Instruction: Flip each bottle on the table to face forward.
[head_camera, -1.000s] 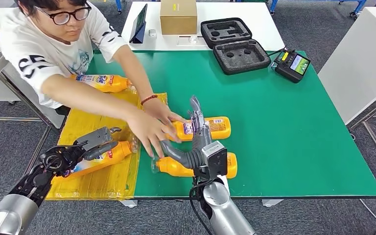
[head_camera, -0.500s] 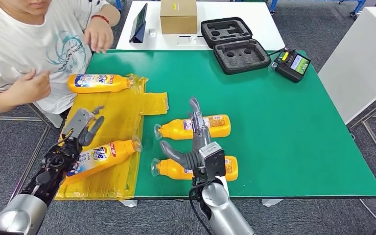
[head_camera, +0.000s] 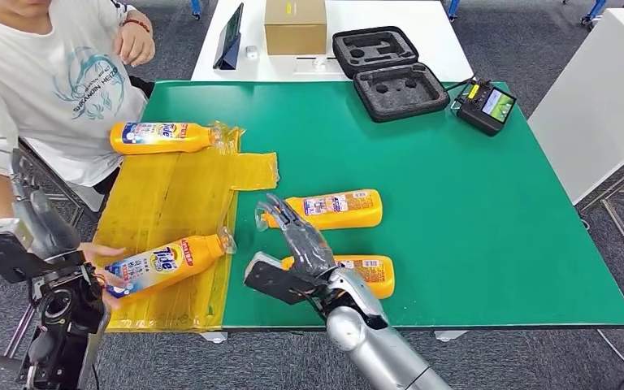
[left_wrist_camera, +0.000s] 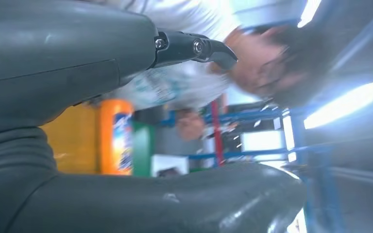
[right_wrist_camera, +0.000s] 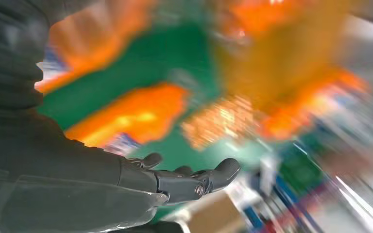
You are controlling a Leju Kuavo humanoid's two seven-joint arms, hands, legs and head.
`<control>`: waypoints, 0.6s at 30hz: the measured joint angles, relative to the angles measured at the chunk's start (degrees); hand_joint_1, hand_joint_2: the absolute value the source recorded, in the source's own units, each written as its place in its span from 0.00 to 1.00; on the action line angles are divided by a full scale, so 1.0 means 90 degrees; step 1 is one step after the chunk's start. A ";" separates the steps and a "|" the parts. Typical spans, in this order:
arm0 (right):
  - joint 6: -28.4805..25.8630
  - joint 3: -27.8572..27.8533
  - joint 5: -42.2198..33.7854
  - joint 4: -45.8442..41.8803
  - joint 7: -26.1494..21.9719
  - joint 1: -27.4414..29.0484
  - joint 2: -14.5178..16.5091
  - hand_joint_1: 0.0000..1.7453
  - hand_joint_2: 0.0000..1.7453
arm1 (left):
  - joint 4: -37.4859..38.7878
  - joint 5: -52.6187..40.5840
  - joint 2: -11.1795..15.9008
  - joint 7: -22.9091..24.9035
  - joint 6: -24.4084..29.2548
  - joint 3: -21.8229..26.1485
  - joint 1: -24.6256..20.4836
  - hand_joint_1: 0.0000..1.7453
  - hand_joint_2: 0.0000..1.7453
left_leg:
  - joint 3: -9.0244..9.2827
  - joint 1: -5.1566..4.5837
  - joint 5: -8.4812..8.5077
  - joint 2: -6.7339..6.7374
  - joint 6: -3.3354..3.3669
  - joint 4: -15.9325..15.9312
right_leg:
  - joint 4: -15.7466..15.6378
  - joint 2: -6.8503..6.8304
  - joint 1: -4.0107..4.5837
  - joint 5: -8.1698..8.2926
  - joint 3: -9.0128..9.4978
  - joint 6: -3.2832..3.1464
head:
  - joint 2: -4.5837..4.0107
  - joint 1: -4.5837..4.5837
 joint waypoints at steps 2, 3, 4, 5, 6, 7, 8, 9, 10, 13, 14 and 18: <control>0.0459 0.0038 0.0626 0.0001 0.0451 -0.0056 -0.0143 0.00 1.00 | -0.0455 -0.0406 -0.0113 -0.0001 0.0133 0.0223 0.0135 0.00 0.00 | -0.0002 0.0000 0.0000 -0.0002 0.0000 0.0000 | 0.0000 -0.0002 0.0000 0.0000 0.0000 0.0000 | 0.0000 0.0000; 0.0631 0.0047 0.0860 0.0003 0.0579 -0.0094 -0.0209 0.00 1.00 | -0.0659 -0.0601 -0.0150 -0.0001 0.0250 0.0301 0.0192 0.00 0.00 | -0.0002 0.0000 0.0000 -0.0002 0.0000 0.0000 | 0.0000 -0.0002 0.0000 0.0000 0.0000 0.0000 | 0.0000 -0.0001; 0.0772 0.0049 0.1051 0.0005 0.0663 -0.0132 -0.0276 0.00 1.00 | -0.0843 -0.0779 -0.0173 -0.0001 0.0388 0.0357 0.0246 0.00 0.00 | -0.0001 0.0000 0.0000 -0.0001 0.0000 0.0001 | 0.0000 -0.0002 0.0000 0.0000 0.0000 0.0001 | 0.0000 -0.0001; 0.0892 0.0049 0.1197 0.0005 0.0713 -0.0163 -0.0346 0.00 1.00 | -0.1007 -0.0928 -0.0187 -0.0001 0.0533 0.0389 0.0298 0.00 0.00 | -0.0001 0.0000 0.0000 -0.0002 0.0000 0.0001 | 0.0000 -0.0002 0.0000 0.0000 0.0000 0.0001 | 0.0000 -0.0001; 0.0997 0.0049 0.1303 -0.0001 0.0736 -0.0182 -0.0421 0.00 1.00 | -0.1150 -0.1029 -0.0192 -0.0001 0.0661 0.0400 0.0350 0.00 0.00 | 0.0000 0.0000 0.0000 -0.0003 0.0000 0.0001 | 0.0000 -0.0003 0.0000 0.0000 0.0000 0.0001 | 0.0000 -0.0001; 0.1100 0.0050 0.1389 -0.0018 0.0743 -0.0189 -0.0510 0.00 1.00 | -0.1273 -0.1086 -0.0193 -0.0001 0.0759 0.0404 0.0404 0.00 0.00 | -0.0001 0.0000 0.0000 -0.0006 0.0000 0.0001 | -0.0001 -0.0005 0.0000 0.0000 0.0001 0.0001 | 0.0000 -0.0001; 0.1200 0.0050 0.1461 -0.0049 0.0743 -0.0187 -0.0611 0.00 1.00 | -0.1378 -0.1097 -0.0193 -0.0001 0.0821 0.0408 0.0457 0.00 0.00 | -0.0002 0.0000 0.0000 -0.0009 0.0000 0.0001 | -0.0001 -0.0006 0.0000 0.0000 0.0001 0.0001 | 0.0000 -0.0001; 0.1307 0.0052 0.1534 -0.0095 0.0742 -0.0182 -0.0725 0.00 1.00 | -0.1468 -0.1068 -0.0193 -0.0001 0.0841 0.0416 0.0510 0.00 0.00 | -0.0002 -0.0001 0.0000 -0.0012 0.0000 0.0001 | -0.0001 -0.0007 0.0000 0.0000 0.0001 0.0001 | 0.0000 -0.0001; 0.1416 0.0055 0.1607 -0.0156 0.0742 -0.0176 -0.0848 0.00 1.00 | -0.1541 -0.1018 -0.0193 -0.0001 0.0829 0.0431 0.0568 0.00 0.00 | -0.0003 -0.0001 0.0000 -0.0014 0.0000 0.0001 | -0.0001 -0.0007 0.0000 0.0000 0.0001 0.0001 | 0.0000 -0.0001; 0.1715 0.0061 0.1743 -0.0408 0.0739 -0.0164 -0.1251 0.00 1.00 | -0.1719 -0.0846 -0.0194 0.0001 0.0671 0.0539 0.0805 0.00 0.00 | -0.0003 -0.0003 -0.0002 -0.0013 0.0001 0.0001 | -0.0001 -0.0005 -0.0001 0.0000 0.0000 0.0001 | 0.0000 -0.0002; 0.1795 0.0061 0.1749 -0.0503 0.0733 -0.0161 -0.1392 0.00 1.00 | -0.1773 -0.0811 -0.0196 0.0001 0.0609 0.0587 0.0901 0.00 0.00 | -0.0003 -0.0003 -0.0002 -0.0013 0.0001 0.0002 | -0.0002 -0.0006 -0.0002 0.0000 0.0000 0.0001 | 0.0000 -0.0002; 0.1972 0.0060 0.1633 -0.0884 0.0651 -0.0087 -0.1934 0.00 1.00 | -0.1974 -0.0746 -0.0211 0.0002 0.0436 0.0778 0.1239 0.00 0.00 | -0.0005 -0.0004 -0.0003 -0.0017 0.0002 0.0002 | -0.0003 -0.0014 -0.0002 0.0000 0.0001 0.0002 | 0.0000 -0.0001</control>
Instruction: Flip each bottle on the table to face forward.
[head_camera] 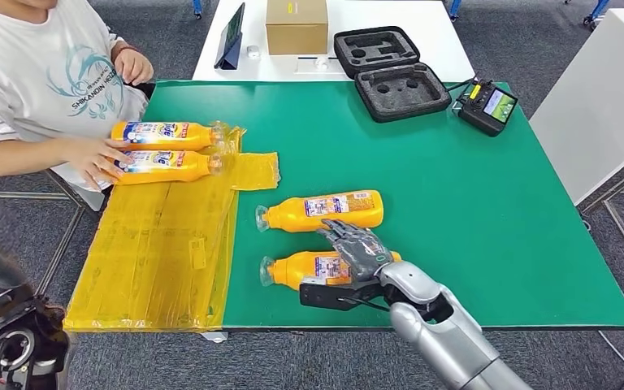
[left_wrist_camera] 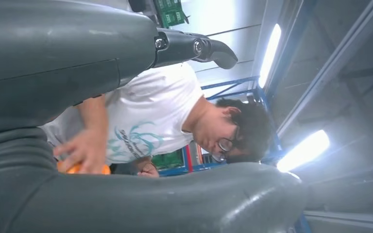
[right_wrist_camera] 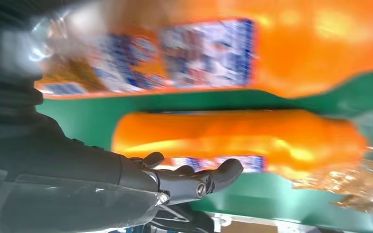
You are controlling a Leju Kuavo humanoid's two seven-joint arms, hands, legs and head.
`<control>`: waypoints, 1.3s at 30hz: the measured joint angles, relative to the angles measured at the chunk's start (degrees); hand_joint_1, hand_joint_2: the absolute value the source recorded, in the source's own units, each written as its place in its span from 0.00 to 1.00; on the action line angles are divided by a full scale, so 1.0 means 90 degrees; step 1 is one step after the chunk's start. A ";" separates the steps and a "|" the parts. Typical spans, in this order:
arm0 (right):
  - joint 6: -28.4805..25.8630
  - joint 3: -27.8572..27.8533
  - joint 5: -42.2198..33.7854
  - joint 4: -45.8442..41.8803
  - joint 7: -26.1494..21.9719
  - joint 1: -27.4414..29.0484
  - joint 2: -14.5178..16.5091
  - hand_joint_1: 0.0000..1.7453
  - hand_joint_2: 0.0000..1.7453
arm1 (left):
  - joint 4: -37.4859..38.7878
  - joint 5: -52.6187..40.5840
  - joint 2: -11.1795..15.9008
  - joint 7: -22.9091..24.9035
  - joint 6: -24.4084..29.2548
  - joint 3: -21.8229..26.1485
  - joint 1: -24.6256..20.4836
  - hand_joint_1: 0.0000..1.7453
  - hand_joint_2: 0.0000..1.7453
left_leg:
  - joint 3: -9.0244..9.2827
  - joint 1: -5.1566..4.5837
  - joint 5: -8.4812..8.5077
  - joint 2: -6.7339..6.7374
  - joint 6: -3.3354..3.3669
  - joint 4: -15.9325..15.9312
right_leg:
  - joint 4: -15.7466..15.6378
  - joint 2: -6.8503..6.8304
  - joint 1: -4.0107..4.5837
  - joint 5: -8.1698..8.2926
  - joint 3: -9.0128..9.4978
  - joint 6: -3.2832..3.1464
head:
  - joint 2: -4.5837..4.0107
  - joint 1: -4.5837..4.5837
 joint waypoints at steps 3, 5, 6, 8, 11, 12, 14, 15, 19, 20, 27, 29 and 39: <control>0.0030 -0.0001 -0.0050 -0.0207 -0.0024 0.0077 -0.0278 0.00 1.00 | -0.0099 0.0005 -0.0012 0.0000 -0.0033 0.0102 0.0139 0.00 0.00 | -0.0002 0.0000 -0.0002 0.0000 0.0001 0.0000 | 0.0000 0.0001 0.0000 0.0000 -0.0001 0.0000 | 0.0000 -0.0001; 0.0033 -0.0001 -0.0058 -0.0300 -0.0025 0.0106 -0.0388 0.00 1.00 | -0.0138 0.0005 -0.0022 0.0000 -0.0045 0.0137 0.0182 0.00 0.00 | -0.0001 0.0001 -0.0002 0.0000 0.0001 0.0000 | 0.0000 0.0001 0.0000 0.0000 -0.0001 0.0000 | 0.0000 -0.0002; 0.0036 -0.0001 -0.0061 -0.0341 -0.0026 0.0117 -0.0433 0.00 1.00 | -0.0154 0.0006 -0.0029 0.0000 -0.0053 0.0153 0.0201 0.00 0.00 | 0.0000 0.0002 -0.0002 0.0000 0.0001 0.0000 | 0.0000 0.0001 0.0001 0.0000 -0.0002 0.0000 | 0.0000 -0.0002; 0.0046 0.0001 -0.0097 -0.0415 -0.0026 0.0152 -0.0517 0.00 1.00 | -0.0171 0.0013 -0.0042 0.0000 -0.0087 0.0186 0.0228 0.00 0.00 | 0.0001 0.0003 -0.0001 0.0000 0.0001 0.0000 | 0.0000 0.0001 0.0001 0.0000 -0.0002 0.0000 | 0.0000 -0.0001; 0.0073 0.0004 -0.0220 -0.0534 -0.0030 0.0290 -0.0663 0.00 1.00 | -0.0176 0.0034 -0.0064 0.0000 -0.0184 0.0226 0.0234 0.00 0.00 | 0.0000 0.0004 -0.0001 -0.0001 0.0000 -0.0001 | 0.0000 -0.0002 0.0001 0.0000 -0.0001 0.0000 | 0.0000 -0.0001; 0.0081 0.0008 -0.0262 -0.0569 -0.0033 0.0353 -0.0711 0.00 1.00 | -0.0176 0.0041 -0.0072 0.0001 -0.0212 0.0235 0.0232 0.00 0.00 | 0.0000 0.0003 -0.0001 -0.0001 0.0000 -0.0001 | 0.0000 -0.0001 0.0001 0.0000 -0.0001 0.0000 | 0.0000 -0.0001; 0.0107 0.0017 -0.0338 -0.0610 -0.0041 0.0474 -0.0797 0.00 1.00 | -0.0174 0.0052 -0.0086 0.0001 -0.0256 0.0248 0.0221 0.00 0.00 | -0.0001 0.0003 -0.0001 -0.0001 0.0001 -0.0001 | 0.0000 -0.0001 0.0001 0.0000 -0.0002 0.0000 | 0.0000 -0.0001; 0.0131 0.0021 -0.0379 -0.0620 -0.0042 0.0525 -0.0839 0.00 1.00 | -0.0171 0.0058 -0.0092 0.0001 -0.0280 0.0251 0.0212 0.00 0.00 | -0.0001 0.0003 -0.0002 -0.0001 0.0001 -0.0001 | 0.0000 -0.0001 0.0001 0.0000 -0.0002 0.0000 | 0.0000 -0.0001; 0.0223 0.0027 -0.0518 -0.0619 -0.0046 0.0615 -0.0960 0.00 1.00 | -0.0114 0.0083 -0.0114 0.0004 -0.0332 0.0271 0.0150 0.00 0.00 | -0.0002 0.0002 -0.0002 0.0000 0.0002 -0.0001 | 0.0000 0.0000 0.0000 0.0000 -0.0002 0.0000 | 0.0000 -0.0001; 0.0240 0.0031 -0.0545 -0.0610 -0.0055 0.0617 -0.0979 0.00 1.00 | -0.0092 0.0090 -0.0118 0.0004 -0.0334 0.0279 0.0135 0.00 0.00 | -0.0002 0.0001 -0.0002 0.0000 0.0002 -0.0001 | -0.0001 0.0000 0.0000 0.0000 -0.0002 0.0000 | 0.0000 -0.0002; 0.0466 0.0077 -0.0755 -0.0287 -0.0117 0.0442 -0.0984 0.00 1.00 | 0.0031 0.0202 -0.0138 0.0005 -0.0436 0.0339 0.0121 0.00 0.00 | 0.0002 0.0002 -0.0001 0.0001 0.0002 -0.0001 | 0.0000 -0.0001 0.0001 0.0000 0.0002 0.0000 | 0.0000 -0.0001; 0.0499 0.0095 -0.0787 -0.0073 -0.0111 0.0299 -0.0944 0.00 1.00 | 0.0071 0.0236 -0.0141 0.0005 -0.0448 0.0344 0.0114 0.00 0.00 | 0.0004 0.0002 -0.0001 0.0001 0.0002 -0.0001 | 0.0000 -0.0001 0.0001 0.0000 0.0004 0.0000 | 0.0000 -0.0002; 0.0507 0.0128 -0.0925 0.0727 -0.0122 -0.0181 -0.0784 0.00 1.00 | 0.0193 0.0335 -0.0141 0.0005 -0.0464 0.0367 0.0108 0.00 0.00 | 0.0014 0.0001 0.0000 0.0000 0.0003 -0.0001 | 0.0000 0.0000 0.0001 0.0001 0.0015 0.0000 | 0.0000 -0.0001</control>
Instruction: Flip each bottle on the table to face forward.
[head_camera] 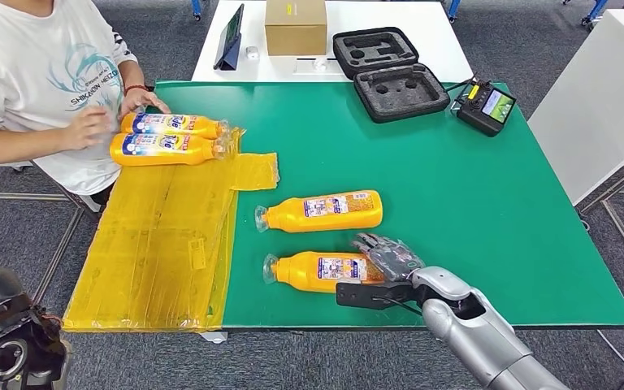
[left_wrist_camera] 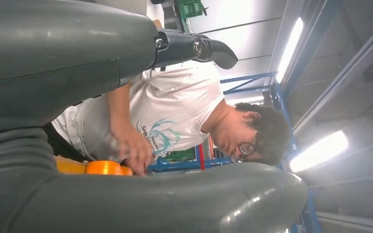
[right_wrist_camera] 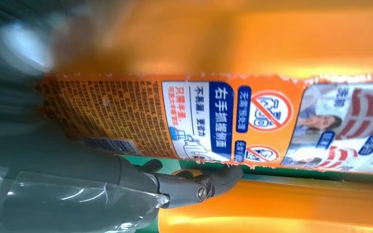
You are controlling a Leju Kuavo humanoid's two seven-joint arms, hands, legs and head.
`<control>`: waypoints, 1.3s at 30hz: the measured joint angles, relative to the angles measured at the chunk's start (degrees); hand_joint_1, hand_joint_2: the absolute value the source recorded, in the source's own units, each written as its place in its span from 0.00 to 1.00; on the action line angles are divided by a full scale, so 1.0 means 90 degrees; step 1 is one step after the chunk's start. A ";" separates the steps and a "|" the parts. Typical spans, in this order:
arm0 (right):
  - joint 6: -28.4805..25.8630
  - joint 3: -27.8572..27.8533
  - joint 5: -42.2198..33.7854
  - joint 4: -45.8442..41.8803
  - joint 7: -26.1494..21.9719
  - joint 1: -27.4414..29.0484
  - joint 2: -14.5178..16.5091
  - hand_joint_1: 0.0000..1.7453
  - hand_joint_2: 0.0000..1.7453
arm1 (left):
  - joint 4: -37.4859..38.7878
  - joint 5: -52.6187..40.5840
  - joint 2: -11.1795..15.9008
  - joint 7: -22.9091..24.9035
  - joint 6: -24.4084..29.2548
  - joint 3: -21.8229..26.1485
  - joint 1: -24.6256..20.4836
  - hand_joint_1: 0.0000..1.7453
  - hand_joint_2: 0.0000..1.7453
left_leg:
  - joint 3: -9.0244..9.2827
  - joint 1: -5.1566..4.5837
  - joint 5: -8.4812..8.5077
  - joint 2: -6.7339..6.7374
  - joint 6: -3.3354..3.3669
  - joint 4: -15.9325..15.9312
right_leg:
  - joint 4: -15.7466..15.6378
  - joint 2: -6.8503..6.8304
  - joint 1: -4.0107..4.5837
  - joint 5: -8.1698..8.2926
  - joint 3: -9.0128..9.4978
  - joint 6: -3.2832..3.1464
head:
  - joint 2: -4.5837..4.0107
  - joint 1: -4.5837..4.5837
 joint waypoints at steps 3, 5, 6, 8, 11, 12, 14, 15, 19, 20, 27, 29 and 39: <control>0.0000 0.0003 -0.0008 0.0079 -0.0001 -0.0038 0.0021 0.00 1.00 | 0.0003 0.0000 0.0000 0.0000 0.0000 0.0002 0.0000 0.00 0.00 | 0.0001 0.0000 0.0000 0.0000 0.0000 0.0000 | 0.0000 0.0000 0.0000 0.0000 0.0000 0.0000 | 0.0000 -0.0001; 0.0000 0.0004 -0.0008 0.0118 -0.0001 -0.0058 0.0034 0.14 1.00 | 0.0003 0.0000 0.0000 0.0000 -0.0001 0.0003 0.0000 0.00 0.00 | 0.0001 0.0000 0.0000 0.0000 0.0000 0.0000 | 0.0000 -0.0001 0.0000 0.0000 0.0001 0.0000 | 0.0000 -0.0001; 0.0000 0.0004 -0.0008 0.0134 -0.0001 -0.0066 0.0040 0.38 1.00 | 0.0003 0.0001 0.0000 0.0000 -0.0001 0.0004 0.0000 0.00 0.00 | 0.0002 0.0001 0.0000 0.0000 0.0000 0.0000 | 0.0000 -0.0001 0.0000 0.0000 0.0001 0.0000 | 0.0000 0.0000; -0.0001 0.0005 -0.0030 0.0160 -0.0012 -0.0081 0.0050 0.85 1.00 | 0.0005 0.0010 0.0000 0.0000 -0.0009 0.0004 0.0000 0.00 0.00 | 0.0003 0.0001 0.0000 0.0000 0.0000 0.0000 | 0.0000 0.0000 0.0000 0.0000 0.0002 0.0000 | 0.0000 0.0000; 0.0000 0.0007 -0.0127 0.0195 -0.0074 -0.0104 0.0060 1.00 1.00 | 0.0024 0.0053 0.0000 0.0000 -0.0035 0.0004 -0.0002 0.00 0.00 | 0.0005 0.0001 0.0000 0.0000 0.0000 0.0000 | 0.0000 0.0000 0.0000 0.0000 0.0004 0.0000 | 0.0000 -0.0001; 0.0000 0.0007 -0.0173 0.0209 -0.0117 -0.0114 0.0070 1.00 1.00 | 0.0036 0.0069 0.0001 0.0000 -0.0047 0.0004 -0.0004 0.00 0.00 | 0.0006 0.0001 0.0000 0.0000 0.0000 0.0000 | 0.0000 0.0001 0.0000 0.0000 0.0004 0.0000 | 0.0000 -0.0001; 0.0002 0.0008 -0.0298 0.0241 -0.0249 -0.0132 0.0091 1.00 1.00 | 0.0067 0.0098 0.0002 0.0000 -0.0073 0.0003 -0.0008 0.00 0.00 | 0.0007 0.0001 0.0000 0.0000 0.0000 0.0000 | 0.0000 0.0001 0.0000 0.0000 0.0005 0.0000 | 0.0000 -0.0001; 0.0005 0.0010 -0.0377 0.0256 -0.0340 -0.0138 0.0104 1.00 1.00 | 0.0084 0.0116 0.0002 0.0000 -0.0084 0.0003 -0.0010 0.00 0.00 | 0.0007 0.0001 0.0000 0.0000 0.0000 0.0000 | 0.0000 0.0001 0.0000 0.0000 0.0005 0.0000 | 0.0000 0.0000; 0.0079 0.0035 -0.0800 0.0281 -0.0847 -0.0124 0.0213 1.00 1.00 | 0.0129 0.0168 0.0000 0.0000 -0.0139 0.0001 -0.0012 0.00 0.00 | 0.0008 0.0002 0.0000 0.0003 -0.0001 0.0000 | 0.0000 0.0002 0.0001 0.0000 0.0004 0.0000 | 0.0000 0.0000; 0.0120 0.0045 -0.0943 0.0280 -0.0994 -0.0106 0.0256 1.00 1.00 | 0.0140 0.0174 -0.0002 0.0000 -0.0157 0.0001 -0.0013 0.00 0.00 | 0.0007 0.0002 0.0000 0.0002 -0.0001 0.0000 | 0.0000 0.0002 0.0001 0.0000 0.0003 0.0000 | 0.0000 0.0000; 0.0459 0.0035 -0.2190 0.0152 -0.2061 0.0099 0.0714 1.00 1.00 | 0.0245 0.0279 -0.0035 0.0000 -0.0331 -0.0014 -0.0013 0.00 0.00 | 0.0000 0.0005 0.0000 0.0002 -0.0002 -0.0001 | 0.0001 0.0003 0.0004 0.0000 -0.0006 -0.0001 | 0.0000 -0.0001; 0.0505 -0.0005 -0.2482 0.0051 -0.2417 0.0146 0.0868 1.00 1.00 | 0.0318 0.0387 -0.0041 0.0000 -0.0406 -0.0042 -0.0013 0.00 0.00 | -0.0002 0.0004 0.0000 0.0002 -0.0001 -0.0001 | 0.0001 0.0003 0.0004 -0.0001 -0.0007 -0.0001 | 0.0000 0.0000; 0.0420 -0.0409 -0.3256 -0.0685 -0.3088 0.0368 0.1631 1.00 1.00 | 0.0669 0.0884 -0.0037 0.0000 -0.0661 -0.0362 0.0056 0.00 0.00 | -0.0004 0.0003 0.0000 0.0001 -0.0001 -0.0001 | 0.0001 0.0001 0.0001 -0.0001 -0.0007 -0.0001 | 0.0000 0.0000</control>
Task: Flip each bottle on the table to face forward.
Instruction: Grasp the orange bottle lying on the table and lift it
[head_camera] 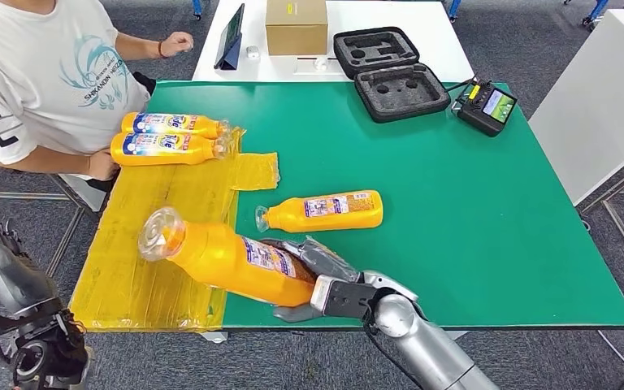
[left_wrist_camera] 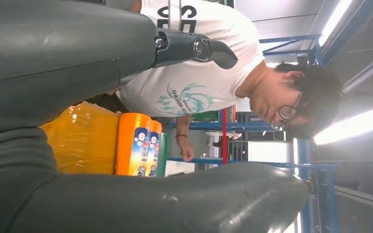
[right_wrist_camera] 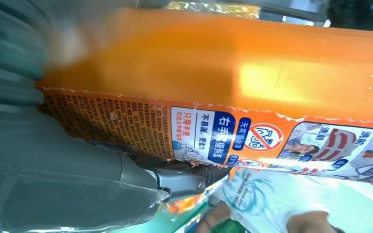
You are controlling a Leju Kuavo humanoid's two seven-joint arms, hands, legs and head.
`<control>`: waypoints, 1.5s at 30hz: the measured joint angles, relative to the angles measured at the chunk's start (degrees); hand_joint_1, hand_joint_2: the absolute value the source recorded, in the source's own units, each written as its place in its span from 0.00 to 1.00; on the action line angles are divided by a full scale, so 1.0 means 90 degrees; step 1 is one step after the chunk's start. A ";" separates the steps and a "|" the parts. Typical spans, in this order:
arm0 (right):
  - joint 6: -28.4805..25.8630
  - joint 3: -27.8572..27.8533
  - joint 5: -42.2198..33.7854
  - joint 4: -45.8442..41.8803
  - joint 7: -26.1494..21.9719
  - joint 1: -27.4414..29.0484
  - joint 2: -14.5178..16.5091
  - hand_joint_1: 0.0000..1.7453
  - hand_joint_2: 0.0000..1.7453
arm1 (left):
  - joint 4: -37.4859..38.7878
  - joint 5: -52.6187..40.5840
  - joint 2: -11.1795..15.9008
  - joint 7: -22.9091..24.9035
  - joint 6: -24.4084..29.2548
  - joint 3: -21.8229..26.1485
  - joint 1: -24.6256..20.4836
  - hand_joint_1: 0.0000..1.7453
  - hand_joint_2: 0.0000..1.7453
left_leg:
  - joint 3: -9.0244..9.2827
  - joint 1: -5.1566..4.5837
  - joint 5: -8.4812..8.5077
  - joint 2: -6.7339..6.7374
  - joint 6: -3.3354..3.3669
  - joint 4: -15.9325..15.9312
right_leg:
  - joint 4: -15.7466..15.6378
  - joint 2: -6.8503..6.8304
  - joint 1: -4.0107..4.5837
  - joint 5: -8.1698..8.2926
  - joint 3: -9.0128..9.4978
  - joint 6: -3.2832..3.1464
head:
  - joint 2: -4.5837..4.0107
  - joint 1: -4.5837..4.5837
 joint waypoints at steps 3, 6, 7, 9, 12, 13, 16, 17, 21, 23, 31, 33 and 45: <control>0.0000 -0.0049 -0.0002 -0.0066 0.0000 0.0036 0.0061 1.00 1.00 | 0.0026 0.0008 0.0005 0.0000 0.0000 -0.0036 0.0018 0.00 0.00 | 0.0000 -0.0001 0.0000 0.0000 0.0000 0.0000 | 0.0000 0.0000 -0.0001 0.0000 0.0000 0.0000 | 0.0000 0.0000; -0.0044 -0.0087 -0.0068 -0.0109 -0.0039 0.0072 0.0106 1.00 1.00 | 0.0033 0.0053 0.0008 0.0015 -0.0019 -0.0073 0.0039 0.00 0.00 | -0.0001 -0.0001 0.0000 0.0000 0.0000 0.0000 | 0.0000 0.0000 0.0000 0.0000 0.0000 0.0000 | 0.0000 0.0001; -0.0074 -0.0113 -0.0115 -0.0123 -0.0069 0.0087 0.0129 1.00 1.00 | 0.0038 0.0083 0.0012 0.0029 -0.0035 -0.0086 0.0047 0.00 0.00 | -0.0001 -0.0001 0.0000 0.0000 0.0000 0.0000 | 0.0000 0.0000 0.0000 0.0000 0.0000 0.0000 | 0.0000 0.0001; -0.0123 -0.0166 -0.0196 -0.0157 -0.0117 0.0110 0.0183 1.00 1.00 | 0.0053 0.0129 0.0021 0.0057 -0.0065 -0.0112 0.0064 0.00 0.00 | -0.0001 -0.0001 0.0000 0.0000 0.0000 0.0000 | 0.0000 0.0001 0.0000 0.0000 -0.0001 0.0000 | 0.0000 0.0001; -0.0154 -0.0196 -0.0227 -0.0196 -0.0129 0.0116 0.0231 1.00 1.00 | 0.0072 0.0143 0.0025 0.0068 -0.0084 -0.0144 0.0078 0.00 0.00 | -0.0001 -0.0001 0.0000 0.0000 -0.0001 0.0000 | 0.0000 0.0000 0.0000 0.0000 -0.0002 0.0000 | 0.0000 0.0001; -0.0158 -0.0200 -0.0228 -0.0203 -0.0129 0.0118 0.0242 1.00 1.00 | 0.0074 0.0144 0.0026 0.0068 -0.0086 -0.0149 0.0081 0.00 0.00 | -0.0001 -0.0001 0.0000 0.0000 -0.0001 0.0000 | 0.0000 0.0000 0.0000 0.0000 -0.0002 0.0000 | 0.0000 0.0001; -0.0312 -0.0240 -0.0308 -0.0230 -0.0161 0.0147 0.0294 1.00 1.00 | 0.0075 0.0224 0.0029 0.0086 -0.0110 -0.0159 0.0097 0.00 0.00 | -0.0001 0.0000 0.0000 0.0000 -0.0001 0.0000 | 0.0000 0.0001 0.0001 0.0000 -0.0001 0.0000 | 0.0000 0.0001; -0.0486 -0.0276 -0.0367 -0.0242 -0.0197 0.0166 0.0340 1.00 1.00 | 0.0073 0.0280 0.0030 0.0102 -0.0127 -0.0165 0.0115 0.00 0.00 | -0.0002 0.0000 0.0000 0.0000 -0.0001 -0.0001 | 0.0000 0.0001 0.0001 0.0000 -0.0001 0.0000 | 0.0000 0.0001; -0.1708 -0.0401 -0.0516 -0.0259 -0.0434 0.0191 0.0634 1.00 1.00 | 0.0059 0.0578 0.0030 0.0259 -0.0279 -0.0245 0.0223 0.00 0.00 | -0.0002 0.0000 0.0000 0.0001 -0.0001 -0.0001 | 0.0000 0.0001 0.0001 -0.0001 -0.0005 -0.0001 | 0.0000 0.0001; -0.2253 -0.0413 -0.0650 -0.0241 -0.0593 0.0190 0.0773 1.00 1.00 | 0.0058 0.0775 0.0030 0.0405 -0.0446 -0.0312 0.0237 0.00 0.50 | -0.0003 0.0000 0.0000 0.0000 -0.0001 -0.0001 | 0.0000 -0.0001 0.0001 -0.0001 -0.0005 -0.0001 | 0.0000 0.0001; -0.2687 -0.0503 -0.1559 0.0381 -0.0763 0.0195 0.1064 1.00 1.00 | 0.0113 0.1056 0.0061 0.1112 -0.1620 -0.0916 0.0226 0.00 1.00 | -0.0003 -0.0001 0.0001 0.0000 0.0000 -0.0001 | 0.0000 -0.0001 -0.0002 -0.0001 -0.0004 -0.0001 | 0.0000 0.0002; -0.2617 -0.0539 -0.1710 0.0681 -0.0763 0.0190 0.1145 1.00 1.00 | 0.0144 0.0844 0.0073 0.1265 -0.2017 -0.1233 0.0216 0.00 1.00 | -0.0004 -0.0002 0.0001 -0.0001 0.0000 0.0000 | 0.0000 -0.0001 -0.0002 -0.0001 -0.0004 -0.0001 | 0.0000 0.0001; -0.2449 -0.0558 -0.1779 0.1855 -0.0775 0.0194 0.1521 1.00 1.00 | 0.0342 0.0458 0.0083 0.1441 -0.2597 -0.2492 -0.0069 0.00 1.00 | -0.0008 0.0001 0.0000 -0.0001 -0.0002 -0.0001 | 0.0000 0.0000 0.0002 -0.0001 -0.0011 -0.0001 | 0.0000 -0.0001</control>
